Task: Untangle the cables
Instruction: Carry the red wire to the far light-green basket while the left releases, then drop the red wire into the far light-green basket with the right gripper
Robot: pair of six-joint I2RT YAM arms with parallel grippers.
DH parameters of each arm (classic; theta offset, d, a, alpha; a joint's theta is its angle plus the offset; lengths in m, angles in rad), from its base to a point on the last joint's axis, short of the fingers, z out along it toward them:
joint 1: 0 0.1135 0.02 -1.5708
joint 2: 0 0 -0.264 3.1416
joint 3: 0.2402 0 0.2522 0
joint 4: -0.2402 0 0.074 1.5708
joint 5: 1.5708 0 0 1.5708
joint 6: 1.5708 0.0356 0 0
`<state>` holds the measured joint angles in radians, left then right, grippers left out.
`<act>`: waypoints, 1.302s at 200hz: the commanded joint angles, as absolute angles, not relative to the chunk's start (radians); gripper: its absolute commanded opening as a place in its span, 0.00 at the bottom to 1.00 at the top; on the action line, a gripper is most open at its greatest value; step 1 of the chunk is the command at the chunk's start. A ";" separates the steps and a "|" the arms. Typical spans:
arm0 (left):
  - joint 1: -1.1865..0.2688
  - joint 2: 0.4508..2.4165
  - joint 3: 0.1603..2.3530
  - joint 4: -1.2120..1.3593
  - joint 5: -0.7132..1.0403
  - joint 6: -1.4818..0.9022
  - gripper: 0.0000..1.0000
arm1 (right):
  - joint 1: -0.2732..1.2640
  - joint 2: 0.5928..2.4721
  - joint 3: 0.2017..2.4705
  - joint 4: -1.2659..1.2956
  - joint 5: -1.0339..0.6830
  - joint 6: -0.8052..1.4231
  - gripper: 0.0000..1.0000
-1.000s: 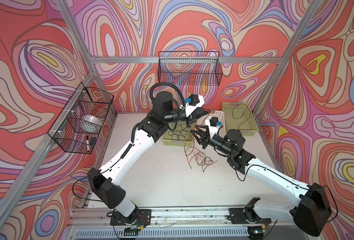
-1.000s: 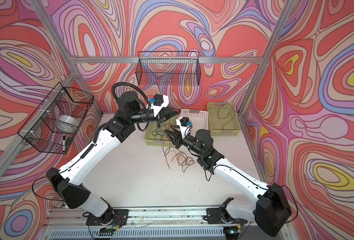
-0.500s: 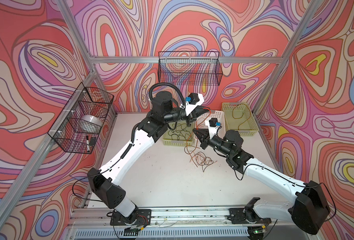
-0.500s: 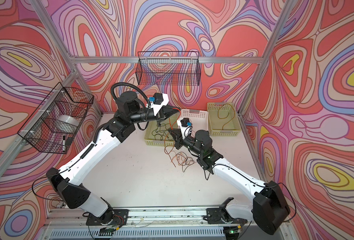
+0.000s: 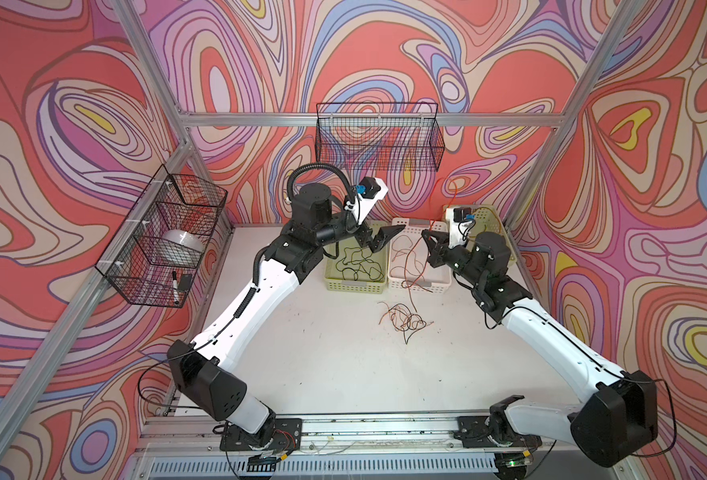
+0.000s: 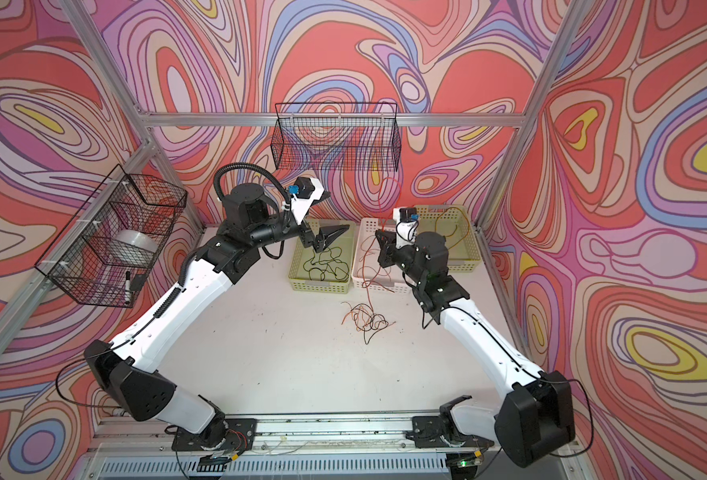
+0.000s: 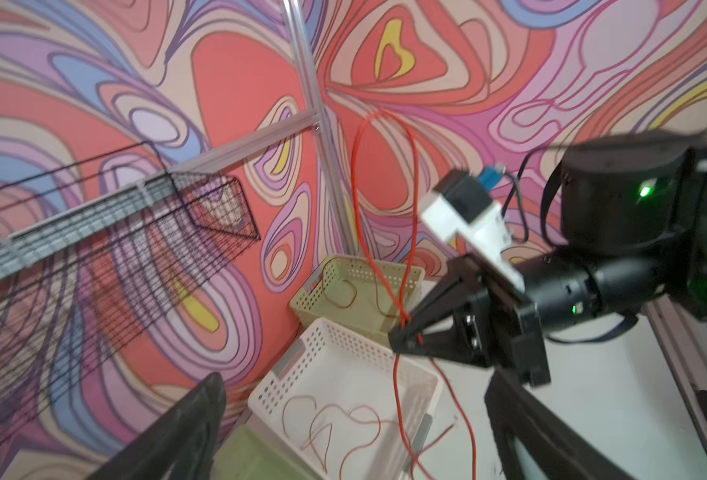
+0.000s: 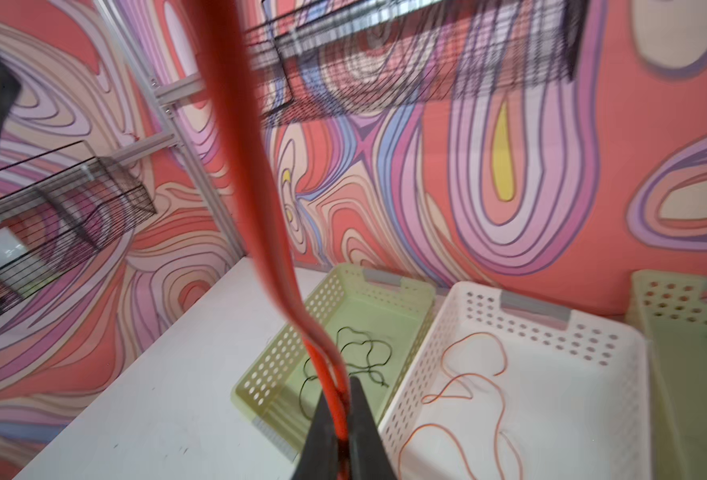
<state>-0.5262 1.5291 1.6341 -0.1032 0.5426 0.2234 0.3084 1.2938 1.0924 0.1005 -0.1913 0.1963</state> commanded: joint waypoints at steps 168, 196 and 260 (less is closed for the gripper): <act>-0.556 1.414 1.216 -0.038 0.415 -0.016 0.83 | 0.062 1.766 1.338 0.567 0.330 -0.065 0.00; -0.581 1.445 1.252 -0.073 0.407 -0.010 0.80 | -0.001 1.828 1.293 0.676 0.342 0.009 0.00; -0.626 1.472 1.249 -0.140 0.370 0.006 0.73 | -0.101 2.028 1.388 0.568 0.206 0.142 0.00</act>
